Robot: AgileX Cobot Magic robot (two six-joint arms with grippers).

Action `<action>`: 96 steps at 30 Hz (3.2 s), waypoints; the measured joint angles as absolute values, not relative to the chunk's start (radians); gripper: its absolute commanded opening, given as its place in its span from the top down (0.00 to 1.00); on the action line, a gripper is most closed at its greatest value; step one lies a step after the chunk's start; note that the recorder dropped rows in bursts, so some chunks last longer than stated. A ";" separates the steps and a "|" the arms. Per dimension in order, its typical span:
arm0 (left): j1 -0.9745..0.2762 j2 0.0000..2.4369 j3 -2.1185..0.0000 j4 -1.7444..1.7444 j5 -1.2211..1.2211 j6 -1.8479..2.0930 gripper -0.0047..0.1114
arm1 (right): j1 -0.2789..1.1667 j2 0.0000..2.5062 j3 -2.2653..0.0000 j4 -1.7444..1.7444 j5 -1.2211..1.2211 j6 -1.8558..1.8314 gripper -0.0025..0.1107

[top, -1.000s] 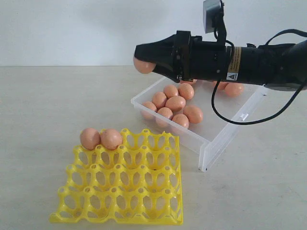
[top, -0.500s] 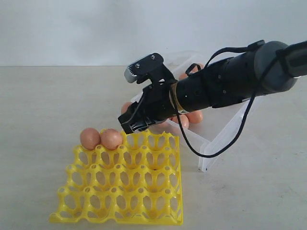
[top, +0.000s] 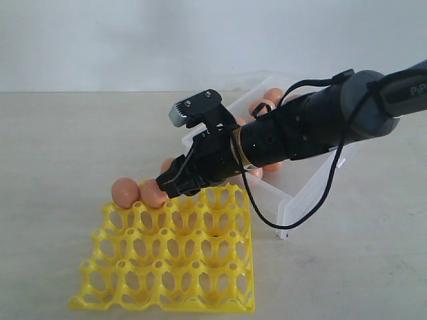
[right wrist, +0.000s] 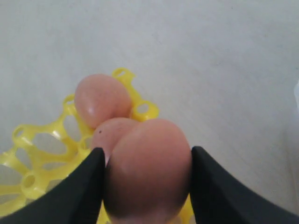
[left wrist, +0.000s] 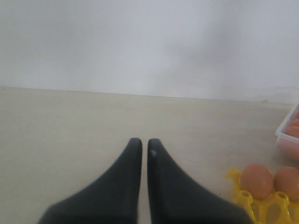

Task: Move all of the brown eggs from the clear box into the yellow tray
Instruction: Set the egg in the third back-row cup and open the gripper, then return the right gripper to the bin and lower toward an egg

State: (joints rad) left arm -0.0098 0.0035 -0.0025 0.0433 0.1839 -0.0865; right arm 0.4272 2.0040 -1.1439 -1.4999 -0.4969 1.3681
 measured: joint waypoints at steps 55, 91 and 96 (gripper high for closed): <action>-0.010 0.003 -0.003 0.043 0.184 -0.086 0.92 | 0.427 1.825 -1.144 -1.612 -0.201 1.478 0.47; -0.010 0.003 -0.003 0.043 0.184 -0.086 0.92 | 0.120 2.125 -1.946 0.330 1.204 -0.279 0.47; -0.010 0.003 -0.003 0.043 0.184 -0.086 0.92 | 0.120 2.206 -1.971 0.347 1.214 -0.310 0.47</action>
State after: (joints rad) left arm -0.0098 0.0035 -0.0025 0.0433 0.1839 -0.0865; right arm 0.1196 2.2062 -1.9715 0.3466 1.2142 -0.3099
